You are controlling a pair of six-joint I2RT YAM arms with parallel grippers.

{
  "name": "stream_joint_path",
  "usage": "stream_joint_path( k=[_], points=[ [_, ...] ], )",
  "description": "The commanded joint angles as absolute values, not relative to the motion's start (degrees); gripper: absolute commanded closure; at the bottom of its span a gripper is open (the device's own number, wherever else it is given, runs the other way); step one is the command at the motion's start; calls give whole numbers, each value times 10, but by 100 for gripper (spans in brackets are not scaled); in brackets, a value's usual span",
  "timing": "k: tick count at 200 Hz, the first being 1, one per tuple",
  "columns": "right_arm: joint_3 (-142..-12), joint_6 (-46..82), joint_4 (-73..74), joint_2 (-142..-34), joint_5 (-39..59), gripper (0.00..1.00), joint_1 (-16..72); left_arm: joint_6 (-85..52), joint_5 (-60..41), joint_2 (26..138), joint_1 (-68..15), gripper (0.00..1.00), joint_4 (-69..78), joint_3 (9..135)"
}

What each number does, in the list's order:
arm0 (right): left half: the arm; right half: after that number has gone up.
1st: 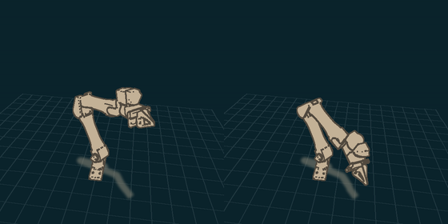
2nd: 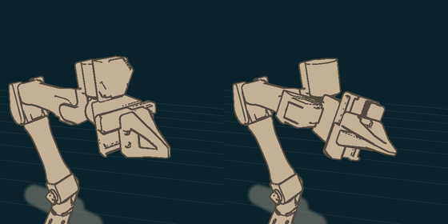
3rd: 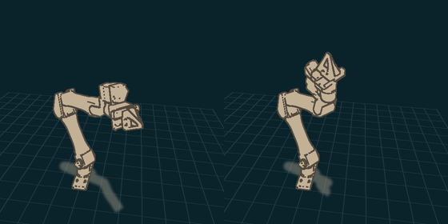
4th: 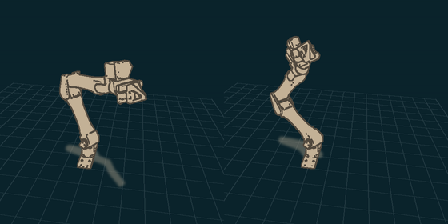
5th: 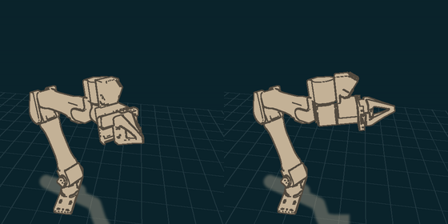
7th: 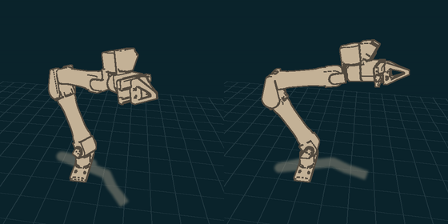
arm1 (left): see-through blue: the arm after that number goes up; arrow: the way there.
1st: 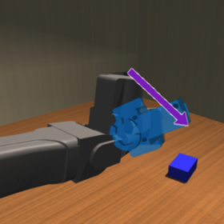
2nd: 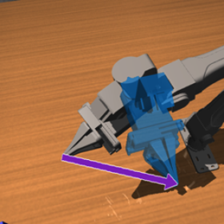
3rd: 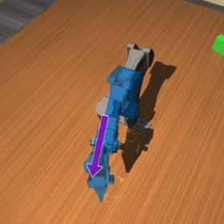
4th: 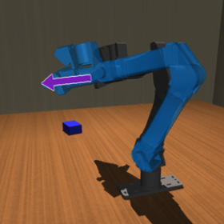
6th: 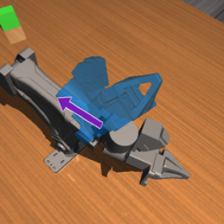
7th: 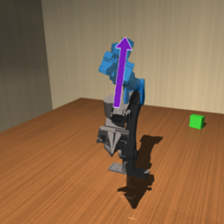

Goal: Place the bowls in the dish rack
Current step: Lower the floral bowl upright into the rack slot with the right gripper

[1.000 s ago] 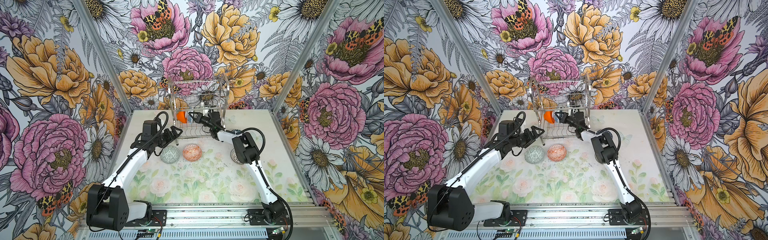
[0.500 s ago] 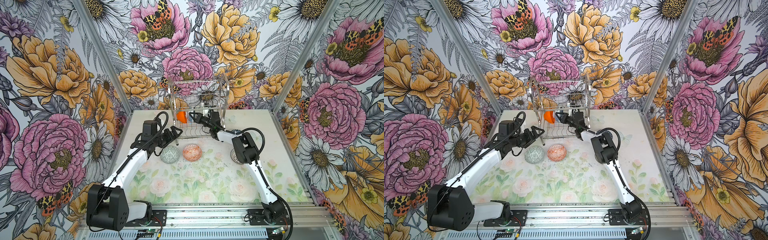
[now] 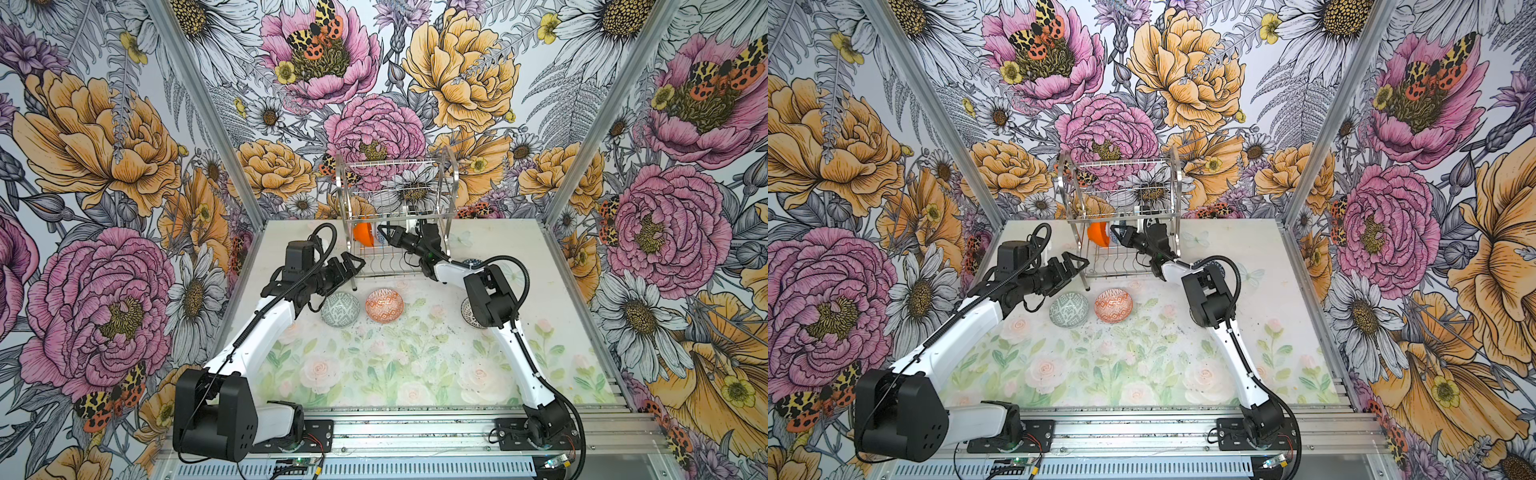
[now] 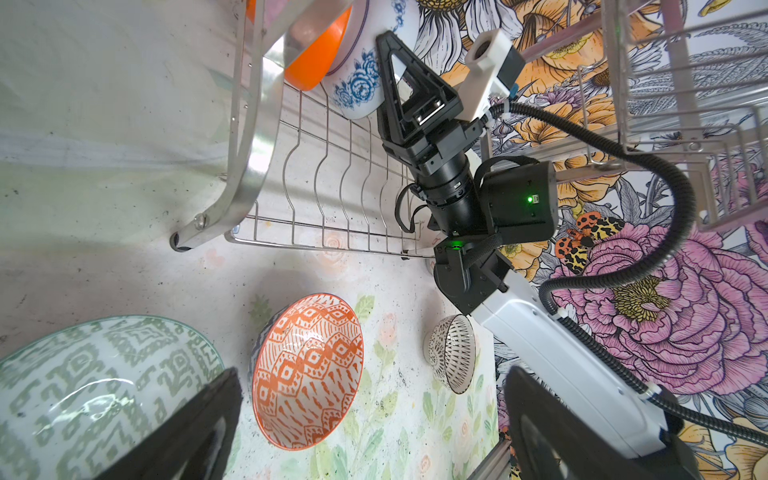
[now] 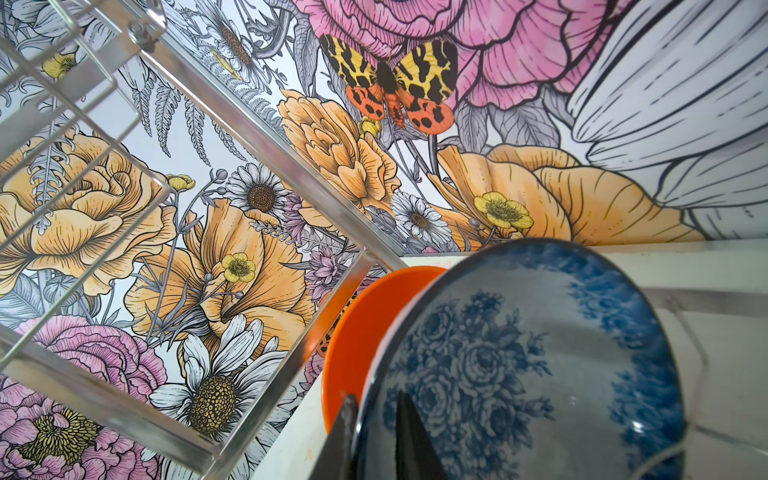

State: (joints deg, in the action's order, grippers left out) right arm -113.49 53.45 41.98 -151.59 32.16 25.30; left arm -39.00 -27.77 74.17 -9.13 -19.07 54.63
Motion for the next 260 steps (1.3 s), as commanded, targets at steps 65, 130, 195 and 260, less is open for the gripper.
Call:
stream_joint_path(
  k=[65,130,195,260],
  points=[
    [-1145,526,396,-1536,326,79,253,-392,-290,745,-86,1,-173,537],
    [-1145,526,396,-1536,328,76,254,-391,-296,746,-88,1,-169,538],
    [-1141,528,401,-1535,328,74,253,-386,-299,740,-100,1,-157,537],
    [-1137,529,403,-1535,328,71,254,-385,-297,732,-107,1,-145,530]
  ],
)
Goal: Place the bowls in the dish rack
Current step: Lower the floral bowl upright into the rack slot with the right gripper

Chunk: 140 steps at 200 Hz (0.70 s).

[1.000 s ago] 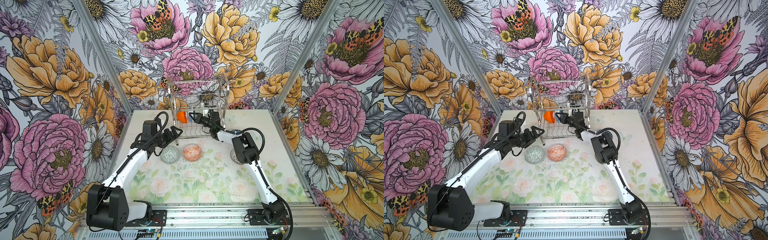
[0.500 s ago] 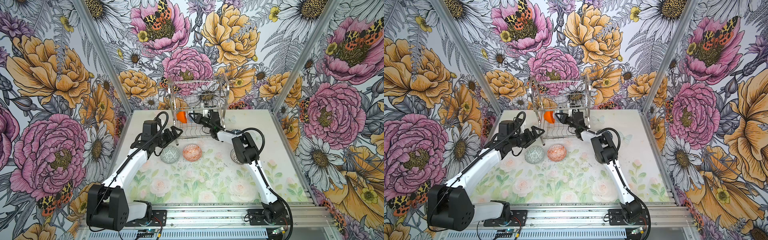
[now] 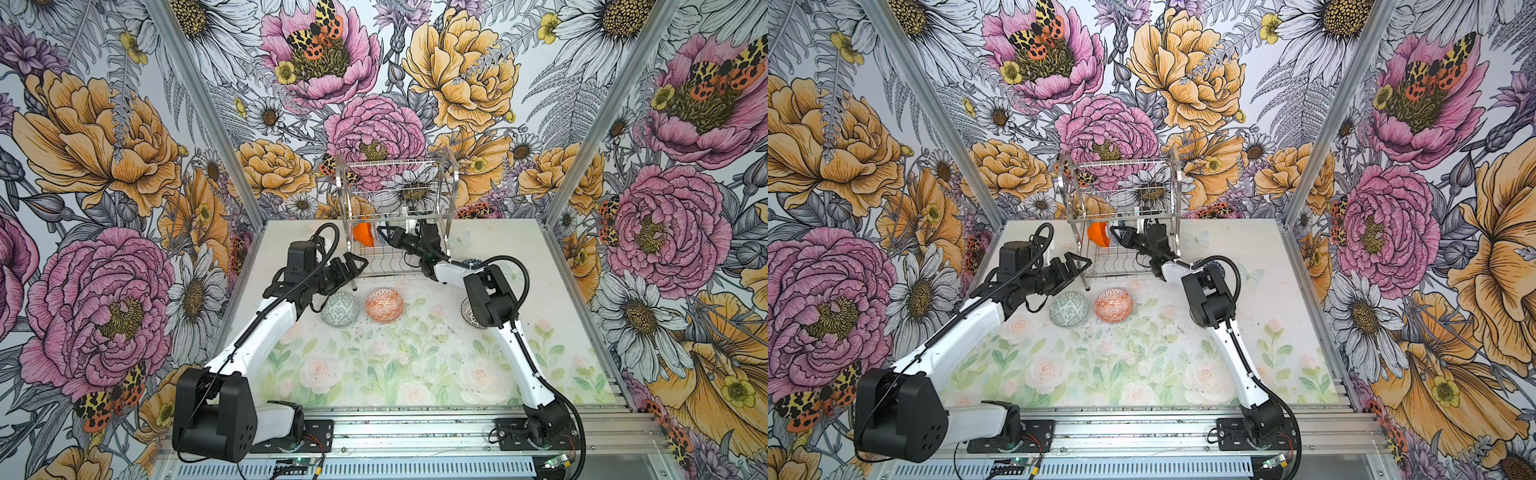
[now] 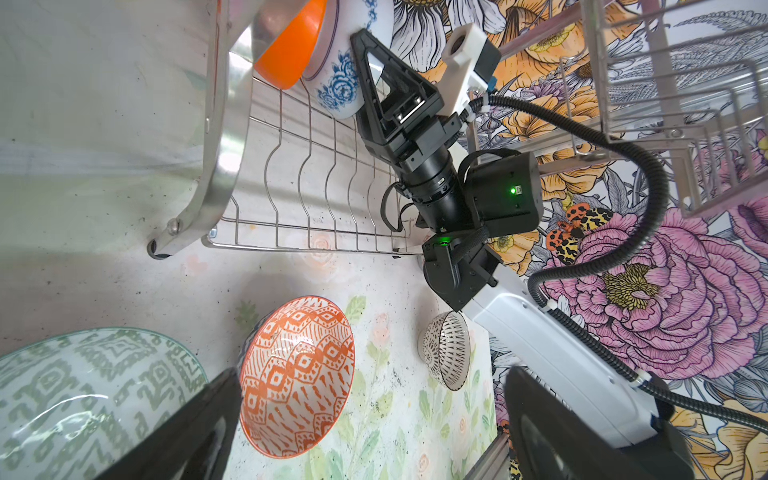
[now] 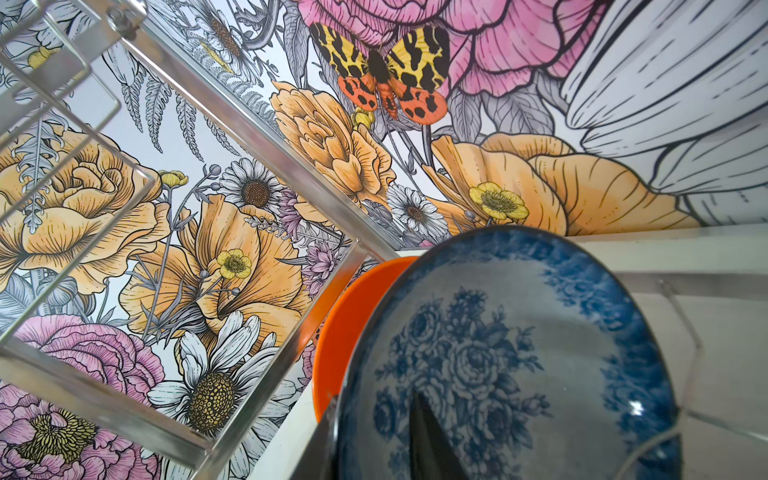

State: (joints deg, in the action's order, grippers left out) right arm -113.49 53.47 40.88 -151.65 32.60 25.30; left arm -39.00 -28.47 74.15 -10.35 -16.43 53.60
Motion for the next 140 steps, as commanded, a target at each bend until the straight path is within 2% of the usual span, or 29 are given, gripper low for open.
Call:
stream_joint_path(
  k=[1,140],
  points=[
    [-1137,529,403,-1535,328,71,253,-385,-297,732,-107,1,-144,530],
    [-1090,534,445,-1506,326,62,254,-386,-296,731,-107,2,-144,529]
  ],
)
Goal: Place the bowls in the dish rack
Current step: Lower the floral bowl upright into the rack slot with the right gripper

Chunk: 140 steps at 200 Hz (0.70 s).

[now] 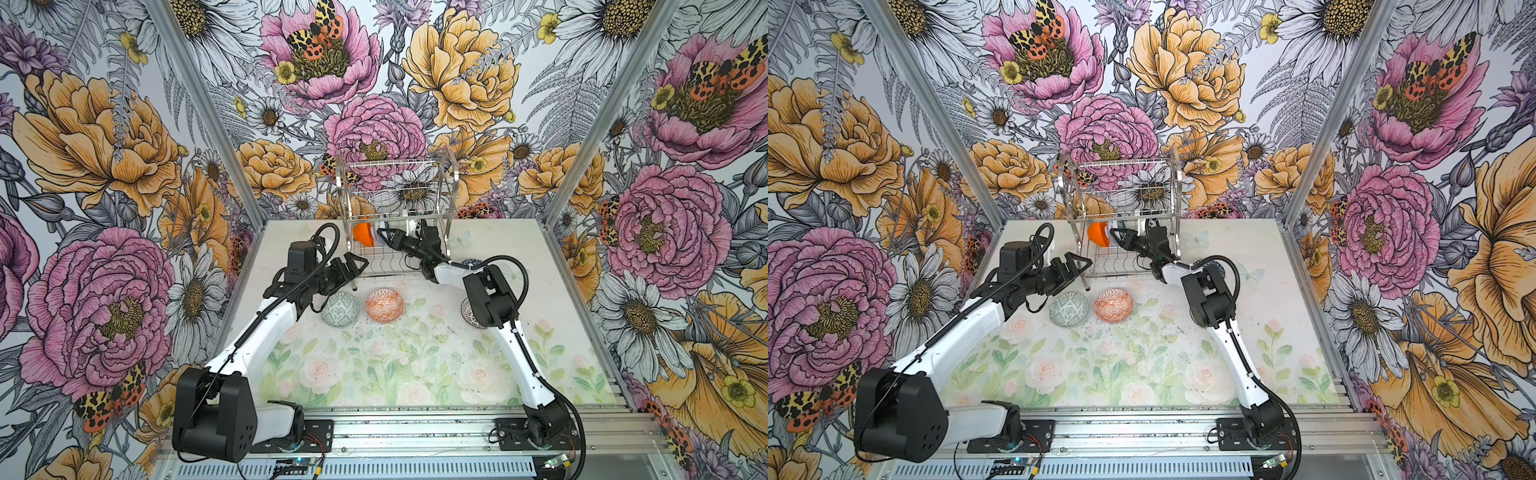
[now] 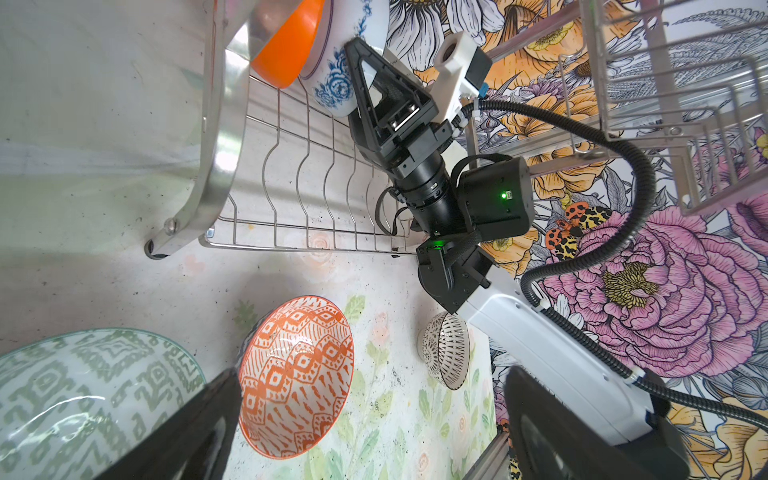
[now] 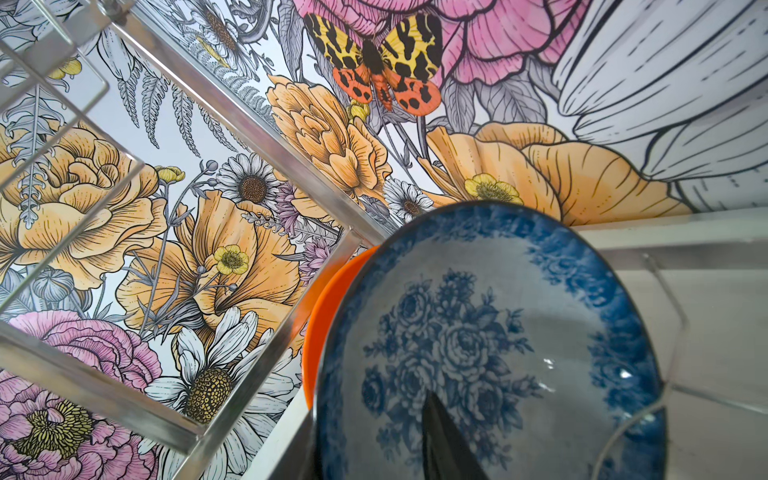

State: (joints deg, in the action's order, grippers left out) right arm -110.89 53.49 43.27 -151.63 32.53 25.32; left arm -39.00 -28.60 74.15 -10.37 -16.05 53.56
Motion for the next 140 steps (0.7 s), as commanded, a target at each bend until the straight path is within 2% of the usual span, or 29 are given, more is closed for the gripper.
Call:
stream_joint_path(
  k=[1,140],
  points=[
    [-1090,534,445,-1506,326,62,253,-386,-296,731,-107,1,-144,529],
    [-1052,531,476,-1481,322,60,253,-386,-295,730,-107,1,-144,527]
  ],
)
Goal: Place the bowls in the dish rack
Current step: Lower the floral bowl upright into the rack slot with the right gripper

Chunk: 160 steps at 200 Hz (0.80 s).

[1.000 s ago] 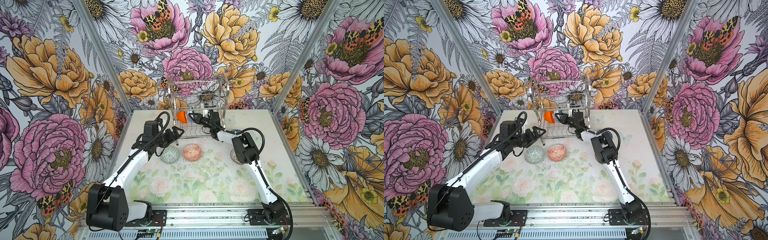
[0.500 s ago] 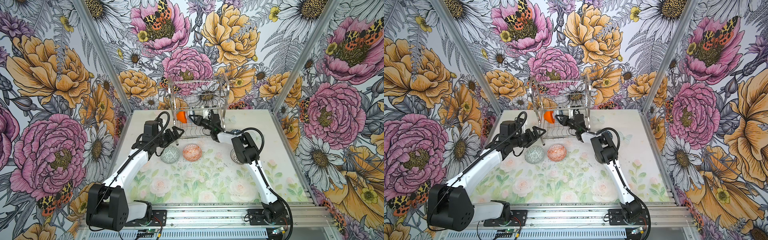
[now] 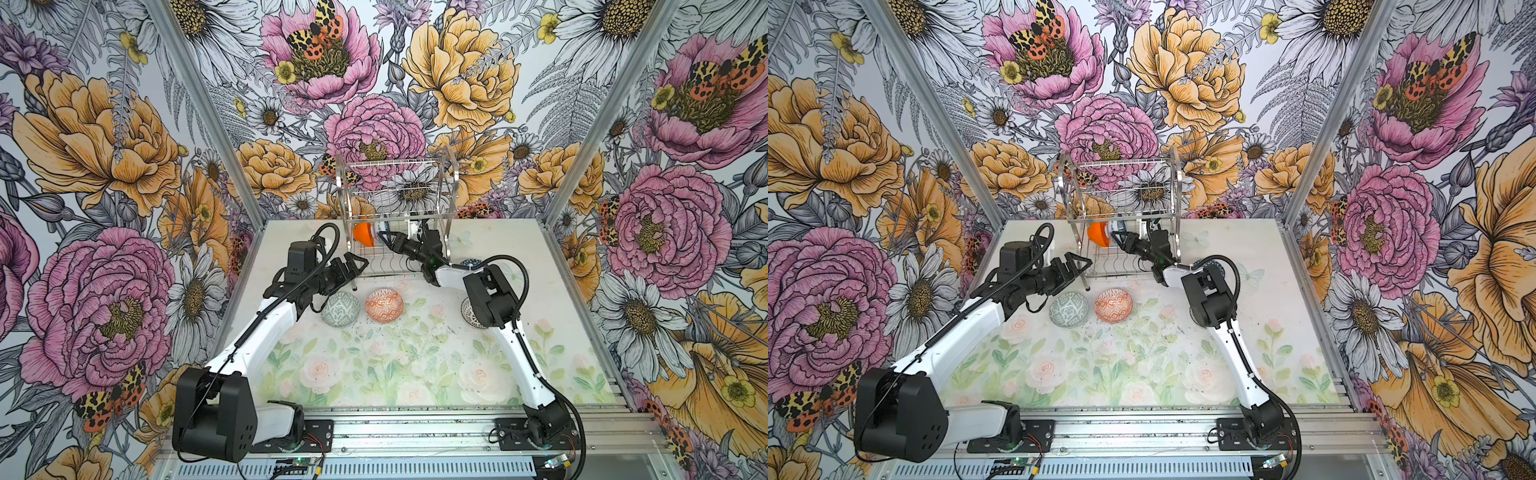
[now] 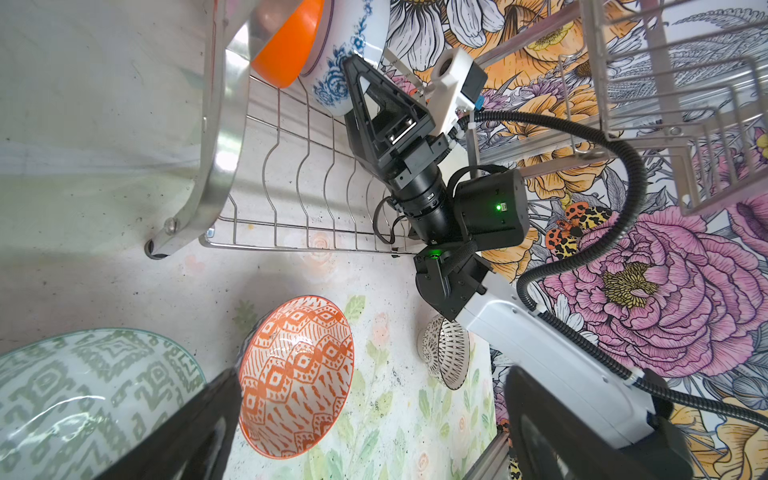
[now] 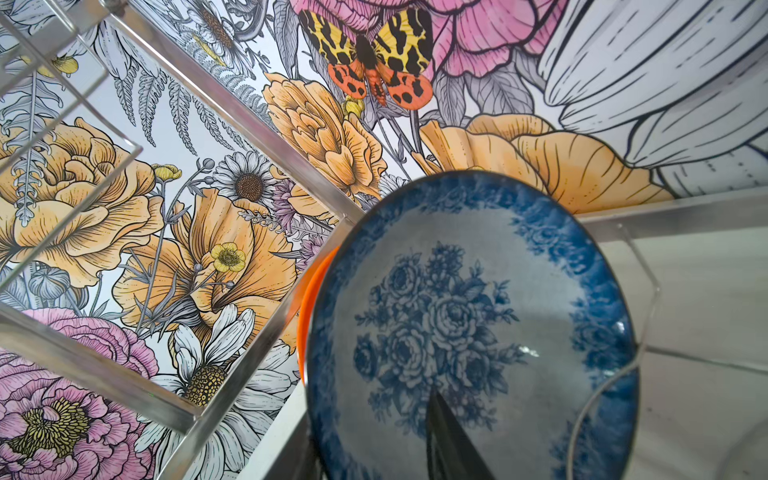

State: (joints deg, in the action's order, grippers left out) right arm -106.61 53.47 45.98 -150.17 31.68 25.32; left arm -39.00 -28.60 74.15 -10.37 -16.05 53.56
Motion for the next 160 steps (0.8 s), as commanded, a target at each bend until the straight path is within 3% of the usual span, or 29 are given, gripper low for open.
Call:
stream_joint_path(
  k=[1,160],
  points=[
    [-1052,532,476,-1480,322,60,253,-386,-295,730,-107,1,-144,527],
    [-984,534,580,-1447,312,56,248,-387,-294,730,-106,1,-144,527]
  ],
)
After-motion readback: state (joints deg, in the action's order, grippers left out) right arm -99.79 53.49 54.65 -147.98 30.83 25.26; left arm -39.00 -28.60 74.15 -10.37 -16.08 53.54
